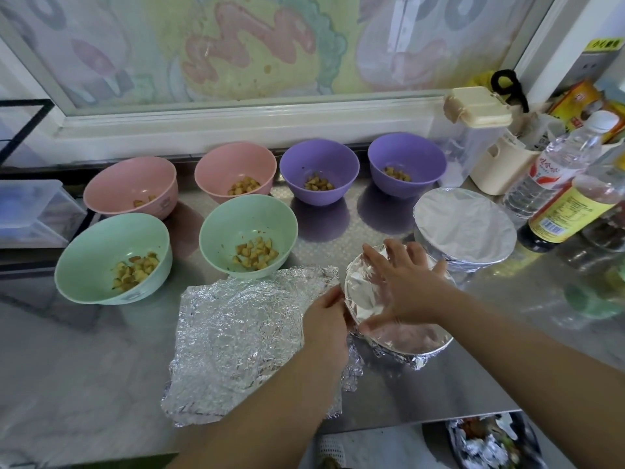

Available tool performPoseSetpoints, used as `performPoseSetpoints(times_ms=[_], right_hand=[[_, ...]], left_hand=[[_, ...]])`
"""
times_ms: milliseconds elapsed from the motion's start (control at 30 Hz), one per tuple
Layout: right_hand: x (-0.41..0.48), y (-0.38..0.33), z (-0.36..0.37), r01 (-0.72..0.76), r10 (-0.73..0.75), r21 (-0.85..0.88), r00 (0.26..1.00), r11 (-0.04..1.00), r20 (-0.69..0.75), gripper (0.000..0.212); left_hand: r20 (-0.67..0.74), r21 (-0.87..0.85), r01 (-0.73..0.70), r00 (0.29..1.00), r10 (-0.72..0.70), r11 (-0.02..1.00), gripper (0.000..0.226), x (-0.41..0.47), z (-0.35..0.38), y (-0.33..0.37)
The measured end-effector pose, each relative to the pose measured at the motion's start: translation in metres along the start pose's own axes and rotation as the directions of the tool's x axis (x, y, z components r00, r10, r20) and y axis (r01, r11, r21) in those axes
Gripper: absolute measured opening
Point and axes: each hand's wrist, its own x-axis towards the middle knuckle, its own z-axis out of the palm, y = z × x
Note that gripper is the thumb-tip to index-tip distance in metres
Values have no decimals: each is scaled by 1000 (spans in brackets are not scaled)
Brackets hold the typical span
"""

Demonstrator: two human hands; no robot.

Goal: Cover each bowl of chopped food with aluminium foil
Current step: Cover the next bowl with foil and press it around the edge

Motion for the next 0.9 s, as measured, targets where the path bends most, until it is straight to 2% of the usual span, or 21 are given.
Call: performPoseSetpoints(times_ms=[133,267,467,600,700,900], right_hand=[[-1,-1,-1,-5,4,18,1000,1000,10,151],[-1,-1,0,-2,3,22,1000,1000,-6,151],[0,-1,3,8,-7,43,1000,999,-19,154],[1,0,3,10,-9,64,1000,998,-17,153],[1,0,4,15,-13,71,1000,997,-24,155],[0,-1,4,12,-10,60,999,998,-31,152]], left_hand=[[119,-95,50,992,-38,994,27,-4,6,14],[335,67,25,941,-46,997,38,-1,10,26],[444,217,-3,891,-96,976,48,5,16,36],[449,313,44,873,-189,949,44,9,24,49],[467,427,103,826,-317,898,45,9,34,65],[329,702,140,806,-492,698,72,30,52,84]])
